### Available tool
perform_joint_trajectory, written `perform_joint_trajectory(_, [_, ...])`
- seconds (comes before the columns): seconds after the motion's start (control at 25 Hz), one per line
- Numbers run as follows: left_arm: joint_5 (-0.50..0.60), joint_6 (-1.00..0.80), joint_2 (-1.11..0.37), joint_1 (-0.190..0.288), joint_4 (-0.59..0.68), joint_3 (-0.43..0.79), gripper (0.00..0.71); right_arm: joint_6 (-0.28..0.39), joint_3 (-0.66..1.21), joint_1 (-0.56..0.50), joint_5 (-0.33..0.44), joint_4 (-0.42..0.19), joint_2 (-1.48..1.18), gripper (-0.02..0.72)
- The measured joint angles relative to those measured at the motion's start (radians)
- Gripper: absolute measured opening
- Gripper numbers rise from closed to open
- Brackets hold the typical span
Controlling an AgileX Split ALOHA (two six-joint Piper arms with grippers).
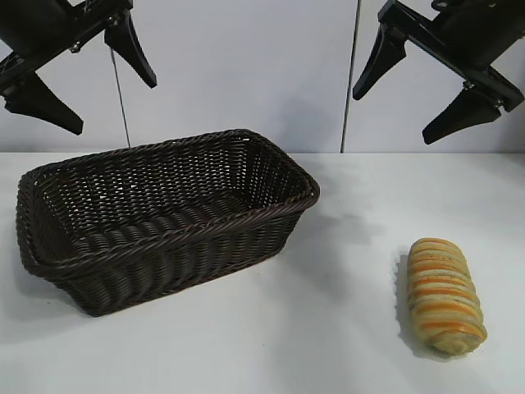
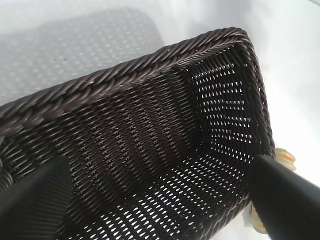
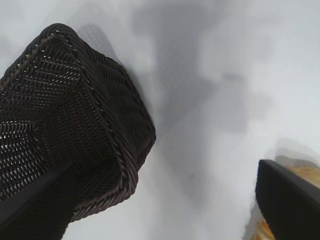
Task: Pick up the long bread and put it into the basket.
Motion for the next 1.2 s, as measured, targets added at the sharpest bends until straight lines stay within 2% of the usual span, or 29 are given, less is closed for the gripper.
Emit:
perform_joint_trajectory(0.88, [0.000, 0.000, 0.000, 0.000, 0.000, 0.000, 0.694, 0.000, 0.000, 0.000, -0.001, 0.000, 0.000, 0.695])
perform_joint_trajectory(1.2, [-0.044, 0.001, 0.000, 0.000, -0.009, -0.003, 0.694, -0.001, 0.000, 0.000, -0.001, 0.000, 0.000, 0.695])
